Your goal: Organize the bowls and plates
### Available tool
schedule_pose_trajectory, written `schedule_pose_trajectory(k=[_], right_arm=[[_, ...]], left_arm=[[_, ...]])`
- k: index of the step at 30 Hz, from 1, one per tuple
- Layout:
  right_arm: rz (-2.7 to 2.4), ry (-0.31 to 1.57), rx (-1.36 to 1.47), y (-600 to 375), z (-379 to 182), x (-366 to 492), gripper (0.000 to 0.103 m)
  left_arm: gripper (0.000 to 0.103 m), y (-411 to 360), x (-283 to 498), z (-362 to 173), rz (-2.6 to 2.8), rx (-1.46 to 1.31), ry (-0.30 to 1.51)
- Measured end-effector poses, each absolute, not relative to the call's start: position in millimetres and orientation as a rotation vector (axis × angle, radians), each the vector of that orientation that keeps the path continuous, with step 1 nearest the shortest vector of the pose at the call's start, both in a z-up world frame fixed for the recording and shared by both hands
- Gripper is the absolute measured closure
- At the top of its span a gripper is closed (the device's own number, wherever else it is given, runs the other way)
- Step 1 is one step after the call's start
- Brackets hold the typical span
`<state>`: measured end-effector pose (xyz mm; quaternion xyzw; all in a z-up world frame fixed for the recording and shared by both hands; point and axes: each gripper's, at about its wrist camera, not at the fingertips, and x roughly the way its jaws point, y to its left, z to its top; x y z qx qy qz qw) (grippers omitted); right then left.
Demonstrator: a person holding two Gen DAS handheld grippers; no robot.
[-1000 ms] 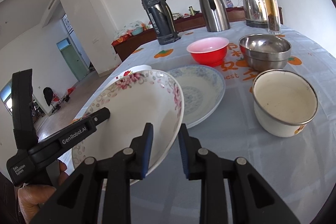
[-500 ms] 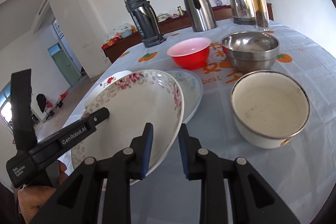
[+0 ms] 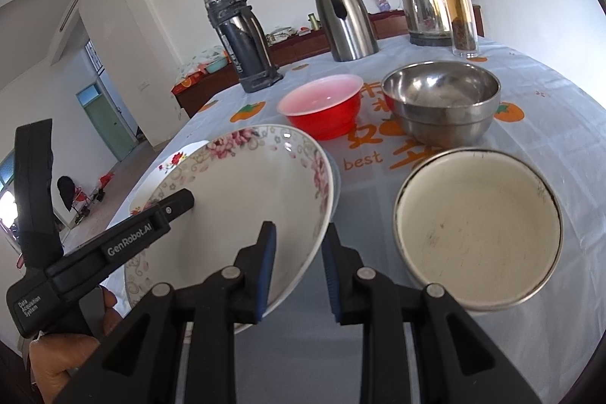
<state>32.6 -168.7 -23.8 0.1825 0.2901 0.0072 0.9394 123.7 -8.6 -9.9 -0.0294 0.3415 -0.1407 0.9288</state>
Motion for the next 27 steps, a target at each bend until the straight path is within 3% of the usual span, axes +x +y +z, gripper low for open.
schedule_pose_trajectory(k=[21, 27], right_arm=[[-0.023, 0.631, 0.345, -171.8, -27.7, 60.3, 0.078], [-0.035, 0.669, 0.319, -168.5, -29.9, 69.4, 0.072]], left_arm=[[0.065, -15.6, 149.2, -22.6, -0.283, -0.08, 0.763], [0.065, -16.0, 150.9, -23.0, -0.286, -0.082, 0.766]])
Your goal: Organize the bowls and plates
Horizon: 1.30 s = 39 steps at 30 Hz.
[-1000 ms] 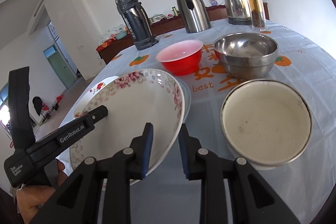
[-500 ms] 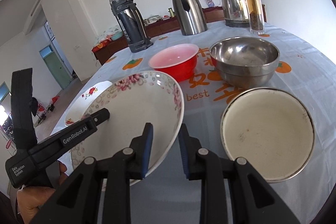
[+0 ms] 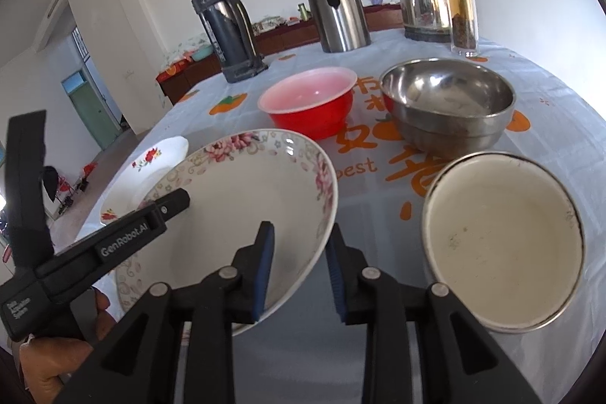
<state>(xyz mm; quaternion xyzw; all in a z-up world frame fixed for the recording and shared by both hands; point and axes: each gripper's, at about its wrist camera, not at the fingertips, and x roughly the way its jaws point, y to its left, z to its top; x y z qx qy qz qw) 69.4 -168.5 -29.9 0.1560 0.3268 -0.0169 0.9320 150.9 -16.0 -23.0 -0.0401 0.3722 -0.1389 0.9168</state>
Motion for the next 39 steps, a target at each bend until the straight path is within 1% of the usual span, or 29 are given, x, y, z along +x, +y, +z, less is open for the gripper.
schedule_pose_trajectory(k=[10, 14, 15, 29, 37, 38, 39], right_arm=[[-0.053, 0.683, 0.289, -166.2, -29.6, 72.0, 0.071], [-0.063, 0.702, 0.255, -162.3, -28.4, 74.9, 0.068], [-0.065, 0.708, 0.25, -161.7, -28.1, 75.2, 0.067], [-0.101, 0.825, 0.157, -154.3, -24.6, 95.1, 0.065], [-0.12, 0.873, 0.038, -143.0, -26.8, 105.5, 0.059], [-0.121, 0.879, 0.025, -141.3, -28.2, 106.5, 0.057], [-0.122, 0.885, 0.02, -140.3, -30.2, 107.5, 0.056]], left_arm=[[0.065, -16.2, 151.7, -22.1, -0.286, -0.08, 0.766], [0.065, -17.6, 153.4, -21.5, -0.287, -0.07, 0.767], [0.063, -17.6, 153.7, -21.6, -0.288, -0.071, 0.768], [0.063, -9.0, 153.8, -19.3, -0.309, -0.129, 0.795], [0.062, -2.0, 150.3, -14.0, -0.309, -0.151, 0.772], [0.06, -3.0, 150.3, -13.4, -0.289, -0.132, 0.766], [0.053, -4.1, 149.9, -13.2, -0.254, -0.102, 0.758]])
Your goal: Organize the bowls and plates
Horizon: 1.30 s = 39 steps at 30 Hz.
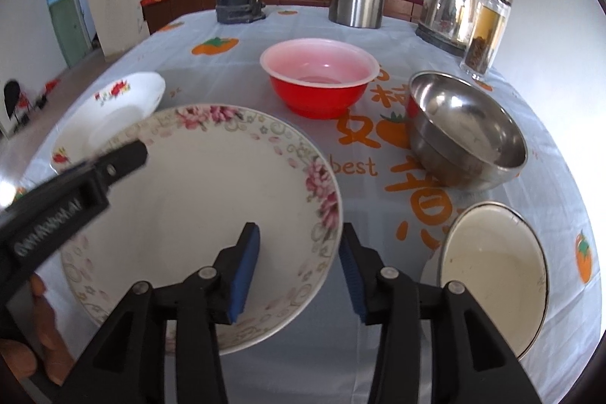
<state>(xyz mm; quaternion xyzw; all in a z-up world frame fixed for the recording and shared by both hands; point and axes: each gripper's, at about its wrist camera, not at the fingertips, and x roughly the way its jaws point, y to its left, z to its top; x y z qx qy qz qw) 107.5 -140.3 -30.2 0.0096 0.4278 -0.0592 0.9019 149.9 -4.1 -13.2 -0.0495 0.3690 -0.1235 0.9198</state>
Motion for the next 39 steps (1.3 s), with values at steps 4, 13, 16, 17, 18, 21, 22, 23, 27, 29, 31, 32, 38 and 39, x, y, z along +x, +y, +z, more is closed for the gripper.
schedule_pose_trajectory(k=[4, 13, 16, 17, 18, 21, 22, 23, 27, 29, 31, 32, 38, 39], right_arm=[[-0.117, 0.887, 0.035, -141.0, -33.7, 108.8, 0.055], [-0.122, 0.834, 0.071, -144.9, -23.4, 96.4, 0.056], [-0.136, 0.73, 0.091, -146.3, -4.5, 75.8, 0.048], [-0.124, 0.691, 0.102, -145.5, 1.4, 68.0, 0.042], [-0.117, 0.669, 0.106, -144.6, 4.0, 63.6, 0.036], [-0.094, 0.622, 0.127, -139.3, 8.4, 51.2, 0.035], [-0.083, 0.622, 0.134, -137.9, 8.4, 49.9, 0.036], [-0.061, 0.626, 0.144, -135.6, 7.4, 48.3, 0.036], [-0.034, 0.636, 0.153, -127.7, 2.0, 46.6, 0.036], [-0.015, 0.642, 0.16, -123.4, -0.3, 44.9, 0.036], [-0.003, 0.639, 0.157, -120.6, -0.6, 42.7, 0.037], [0.001, 0.632, 0.153, -118.5, 0.7, 41.4, 0.041], [0.025, 0.617, 0.164, -113.3, 4.1, 36.1, 0.043], [0.028, 0.617, 0.167, -112.7, 3.3, 35.5, 0.043]], left_arm=[[0.051, -1.9, 150.9, -15.0, -0.223, -0.083, 0.752], [0.051, 4.8, 148.1, -14.0, -0.198, -0.08, 0.716], [0.051, 10.3, 147.4, -16.1, -0.133, -0.058, 0.695], [0.051, 12.7, 146.5, -16.6, -0.127, -0.063, 0.686], [0.051, 14.3, 145.8, -16.6, -0.125, -0.067, 0.678], [0.051, 19.1, 140.7, -14.1, -0.109, -0.076, 0.641], [0.051, 20.7, 138.3, -13.5, -0.099, -0.074, 0.628], [0.051, 21.7, 137.2, -13.4, -0.094, -0.073, 0.623], [0.051, 29.2, 129.9, -13.9, -0.074, -0.084, 0.614], [0.051, 34.4, 125.0, -13.1, -0.063, -0.088, 0.604], [0.051, 38.0, 120.6, -12.8, -0.056, -0.08, 0.604], [0.051, 41.2, 117.8, -12.8, -0.056, -0.08, 0.607], [0.051, 68.3, 102.3, -13.5, -0.024, -0.1, 0.62], [0.051, 73.9, 99.9, -14.4, -0.013, -0.103, 0.623]])
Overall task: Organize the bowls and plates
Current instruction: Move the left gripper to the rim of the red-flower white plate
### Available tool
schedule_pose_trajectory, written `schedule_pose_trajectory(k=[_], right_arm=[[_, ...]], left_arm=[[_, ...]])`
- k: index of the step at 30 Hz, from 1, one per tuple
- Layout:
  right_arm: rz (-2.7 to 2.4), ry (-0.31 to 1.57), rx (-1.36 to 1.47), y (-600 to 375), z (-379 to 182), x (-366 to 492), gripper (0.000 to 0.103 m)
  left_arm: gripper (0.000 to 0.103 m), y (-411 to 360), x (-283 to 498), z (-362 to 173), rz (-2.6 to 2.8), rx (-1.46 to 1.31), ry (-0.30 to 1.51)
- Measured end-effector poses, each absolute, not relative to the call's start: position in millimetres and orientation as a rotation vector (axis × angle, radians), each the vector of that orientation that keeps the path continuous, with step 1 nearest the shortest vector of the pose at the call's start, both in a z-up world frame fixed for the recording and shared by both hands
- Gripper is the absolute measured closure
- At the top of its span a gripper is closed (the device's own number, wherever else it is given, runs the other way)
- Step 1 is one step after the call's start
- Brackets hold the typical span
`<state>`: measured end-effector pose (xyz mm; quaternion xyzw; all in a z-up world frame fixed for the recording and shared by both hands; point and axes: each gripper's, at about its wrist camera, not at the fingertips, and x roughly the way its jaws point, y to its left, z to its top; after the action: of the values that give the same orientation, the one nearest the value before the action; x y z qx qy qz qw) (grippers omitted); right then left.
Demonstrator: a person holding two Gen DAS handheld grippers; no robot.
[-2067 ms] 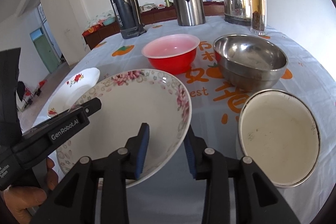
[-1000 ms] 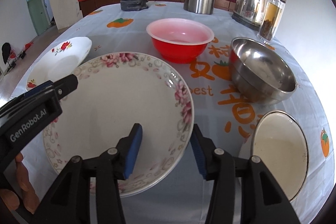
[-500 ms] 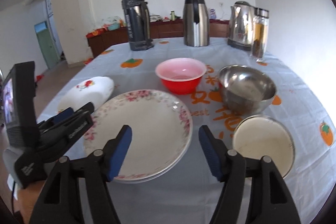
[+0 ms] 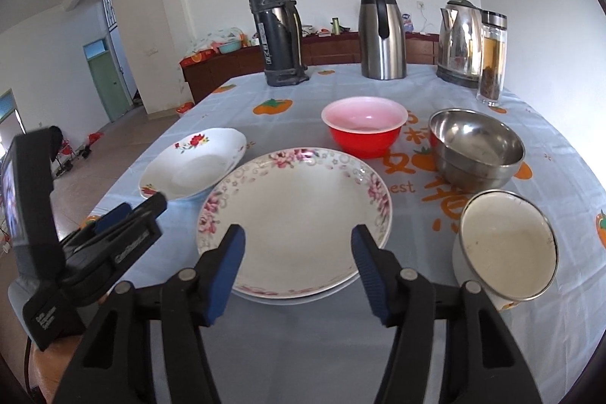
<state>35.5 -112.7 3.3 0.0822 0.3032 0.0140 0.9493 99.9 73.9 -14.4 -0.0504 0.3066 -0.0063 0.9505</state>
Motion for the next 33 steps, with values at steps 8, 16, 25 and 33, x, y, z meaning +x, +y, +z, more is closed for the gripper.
schedule_pose_trajectory(k=[8, 16, 25, 33], right_arm=[[0.055, 0.638, 0.171, -104.2, -1.4, 38.3, 0.046], [0.084, 0.641, 0.159, -93.0, 5.6, 54.2, 0.046], [0.119, 0.632, 0.176, -86.4, 19.6, 83.5, 0.046], [0.137, 0.656, 0.197, -84.4, 23.0, 114.5, 0.046]], left_arm=[[0.051, 95.8, 99.3, -16.2, 0.03, -0.104, 0.632], [0.051, 106.2, 109.3, -8.7, 0.044, -0.083, 0.614], [0.051, 113.2, 132.9, 5.3, 0.062, -0.027, 0.575], [0.051, 120.6, 162.4, 15.5, 0.08, -0.001, 0.567]])
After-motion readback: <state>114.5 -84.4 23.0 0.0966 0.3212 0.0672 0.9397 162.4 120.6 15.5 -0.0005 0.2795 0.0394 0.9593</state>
